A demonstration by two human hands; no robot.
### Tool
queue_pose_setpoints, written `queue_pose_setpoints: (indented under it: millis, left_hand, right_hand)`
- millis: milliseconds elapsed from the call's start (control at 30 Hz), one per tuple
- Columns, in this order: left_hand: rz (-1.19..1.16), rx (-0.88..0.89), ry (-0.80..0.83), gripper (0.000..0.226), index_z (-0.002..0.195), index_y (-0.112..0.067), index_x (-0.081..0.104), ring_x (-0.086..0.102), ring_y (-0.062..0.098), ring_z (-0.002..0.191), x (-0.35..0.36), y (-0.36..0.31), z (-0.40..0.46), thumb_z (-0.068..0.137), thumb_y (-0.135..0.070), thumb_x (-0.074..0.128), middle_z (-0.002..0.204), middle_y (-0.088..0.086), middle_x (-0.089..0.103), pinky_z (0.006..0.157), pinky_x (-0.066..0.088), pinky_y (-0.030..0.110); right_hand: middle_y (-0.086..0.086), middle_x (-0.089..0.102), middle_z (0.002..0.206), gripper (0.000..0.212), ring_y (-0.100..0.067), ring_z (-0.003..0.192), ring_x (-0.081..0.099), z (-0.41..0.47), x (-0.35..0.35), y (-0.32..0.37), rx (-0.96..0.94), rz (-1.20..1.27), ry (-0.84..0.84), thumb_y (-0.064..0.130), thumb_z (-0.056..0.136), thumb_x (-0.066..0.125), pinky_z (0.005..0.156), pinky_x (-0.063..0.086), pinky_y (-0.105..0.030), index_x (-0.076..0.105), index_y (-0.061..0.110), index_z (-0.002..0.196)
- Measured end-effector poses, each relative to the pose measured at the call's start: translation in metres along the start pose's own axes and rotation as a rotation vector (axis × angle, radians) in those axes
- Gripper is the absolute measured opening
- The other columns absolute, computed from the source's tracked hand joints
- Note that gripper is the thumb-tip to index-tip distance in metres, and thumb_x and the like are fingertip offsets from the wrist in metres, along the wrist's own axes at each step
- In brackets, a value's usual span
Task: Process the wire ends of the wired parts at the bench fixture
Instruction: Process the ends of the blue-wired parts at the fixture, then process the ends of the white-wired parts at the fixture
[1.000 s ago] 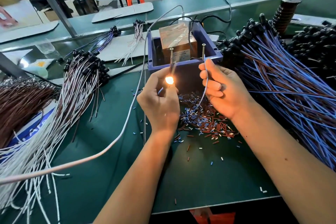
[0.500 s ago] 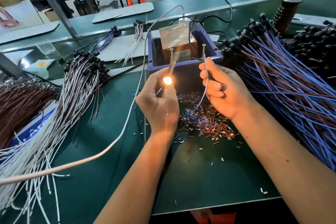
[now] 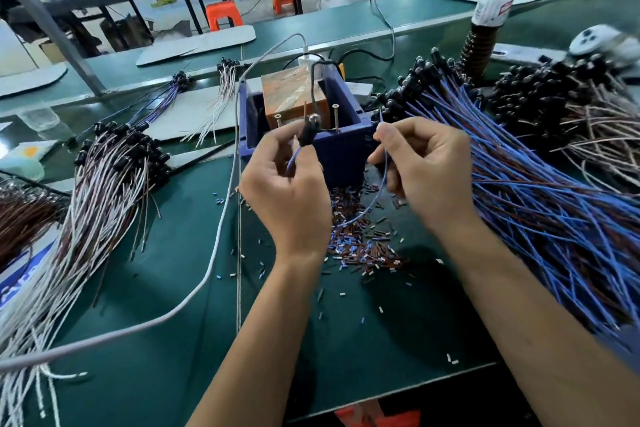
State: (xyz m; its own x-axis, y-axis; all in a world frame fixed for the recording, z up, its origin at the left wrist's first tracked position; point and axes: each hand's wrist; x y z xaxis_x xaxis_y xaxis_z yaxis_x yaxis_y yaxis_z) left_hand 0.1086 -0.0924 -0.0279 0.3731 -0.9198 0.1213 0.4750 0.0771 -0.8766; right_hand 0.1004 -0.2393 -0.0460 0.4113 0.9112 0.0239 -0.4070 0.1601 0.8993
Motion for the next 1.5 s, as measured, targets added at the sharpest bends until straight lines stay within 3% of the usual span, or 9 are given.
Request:
queue_pose_setpoints:
  millis: [267, 400, 567, 700, 800, 900, 1133, 1300, 1500]
  left_hand:
    - [-0.013, -0.241, 0.435, 0.021, 0.071, -0.011, 0.074, 0.057, 0.018, 0.059, 0.091, -0.052, -0.012, 0.090, -0.015, 0.065, 0.063, 0.007, 0.067, 0.061, 0.050, 0.037]
    - [-0.193, -0.564, 0.533, 0.021, 0.068, -0.012, 0.071, 0.048, 0.017, 0.053, 0.138, -0.076, -0.014, 0.089, -0.012, 0.068, 0.059, -0.001, 0.061, 0.058, 0.039, 0.027]
    - [-0.616, -0.871, 0.503, 0.032, 0.083, -0.005, 0.067, 0.032, 0.005, 0.035, 0.171, -0.096, -0.006, 0.105, -0.014, 0.045, 0.056, -0.003, 0.043, 0.037, 0.026, 0.016]
    - [-0.787, -0.868, 0.449, 0.028, 0.089, -0.005, 0.065, 0.034, 0.007, 0.052, 0.186, -0.102, 0.011, 0.108, -0.011, 0.044, 0.067, -0.001, 0.044, 0.047, 0.028, 0.018]
    - [-0.476, -0.696, 0.436, 0.016, 0.099, -0.010, 0.069, 0.043, 0.008, 0.063, 0.185, -0.096, 0.032, 0.103, -0.022, 0.059, 0.080, -0.002, 0.053, 0.055, 0.039, 0.022]
    - [0.107, -0.228, 0.501, 0.034, 0.075, -0.020, 0.069, 0.049, -0.004, 0.047, 0.184, -0.073, 0.045, 0.105, -0.030, 0.057, 0.070, -0.011, 0.060, 0.049, 0.041, 0.016]
    - [0.846, 0.090, 0.646, 0.052, 0.080, -0.008, 0.059, 0.051, 0.029, 0.073, 0.156, -0.020, 0.015, 0.108, -0.048, 0.041, 0.072, 0.005, 0.053, 0.070, 0.035, 0.031]
    - [1.138, -0.033, 0.845, 0.038, 0.066, -0.014, 0.050, 0.054, 0.027, 0.064, 0.110, 0.007, -0.003, 0.094, -0.037, 0.059, 0.071, 0.006, 0.057, 0.055, 0.038, 0.028]
    - [1.052, -0.298, 0.829, 0.031, 0.107, -0.003, 0.069, 0.067, 0.040, 0.103, 0.107, 0.013, -0.014, 0.084, -0.022, 0.062, 0.110, 0.021, 0.070, 0.079, 0.051, 0.034]
  right_hand:
    - [-0.009, 0.061, 0.124, 0.039, -0.021, 0.088, 0.067, 0.009, -0.076, 0.045, -0.323, -0.632, -0.342, 0.029, 0.098, 0.067, 0.078, 0.058, -0.042, 0.063, 0.011, 0.132]
    - [-0.008, 0.065, 0.131, 0.049, -0.026, 0.121, 0.061, 0.005, -0.098, 0.057, -0.489, -0.719, -0.156, 0.033, 0.108, 0.057, 0.106, 0.047, -0.039, 0.052, 0.001, 0.145]
    - [0.002, 0.076, 0.114, 0.055, -0.010, 0.104, 0.073, 0.002, -0.112, 0.067, -0.206, -0.544, -0.075, 0.046, 0.103, 0.057, 0.094, 0.057, -0.043, 0.048, 0.012, 0.146]
    - [0.006, 0.076, 0.075, 0.018, -0.011, 0.062, 0.071, 0.004, -0.129, 0.075, -0.138, -0.485, -0.018, 0.031, 0.099, 0.070, 0.065, 0.058, -0.032, 0.065, 0.020, 0.112]
    - [0.013, 0.073, 0.067, 0.006, -0.003, 0.056, 0.066, 0.008, -0.154, 0.085, -0.238, -0.572, -0.107, 0.029, 0.095, 0.070, 0.059, 0.048, -0.017, 0.070, 0.025, 0.091]
    - [0.017, 0.066, 0.059, 0.016, 0.002, 0.055, 0.063, 0.010, -0.171, 0.086, -0.241, -0.827, -0.117, 0.035, 0.092, 0.071, 0.056, 0.038, -0.007, 0.072, 0.024, 0.081]
    - [-0.002, 0.072, 0.078, 0.019, -0.025, 0.079, 0.065, 0.008, -0.162, 0.053, 0.171, -1.248, 0.207, 0.039, 0.090, 0.078, 0.074, 0.051, -0.035, 0.077, 0.022, 0.080]
    - [0.000, 0.071, 0.090, 0.029, -0.024, 0.089, 0.064, 0.018, -0.152, 0.054, 0.257, -1.225, 0.186, 0.053, 0.086, 0.077, 0.076, 0.047, -0.033, 0.072, 0.025, 0.092]
    - [-0.020, 0.051, 0.141, 0.091, -0.040, 0.132, 0.048, 0.044, -0.101, 0.040, 0.327, -1.233, 0.322, 0.073, 0.083, 0.067, 0.110, 0.044, -0.049, 0.044, 0.009, 0.144]
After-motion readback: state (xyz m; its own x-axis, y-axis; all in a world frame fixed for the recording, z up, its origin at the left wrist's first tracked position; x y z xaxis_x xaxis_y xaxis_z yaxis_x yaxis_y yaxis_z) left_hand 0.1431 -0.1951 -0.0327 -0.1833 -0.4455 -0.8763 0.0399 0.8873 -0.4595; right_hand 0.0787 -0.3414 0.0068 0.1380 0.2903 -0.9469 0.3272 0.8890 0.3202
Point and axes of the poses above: each hand's wrist, its own z-axis towards the middle knuckle, its own x-axis out of the palm, y = z × x
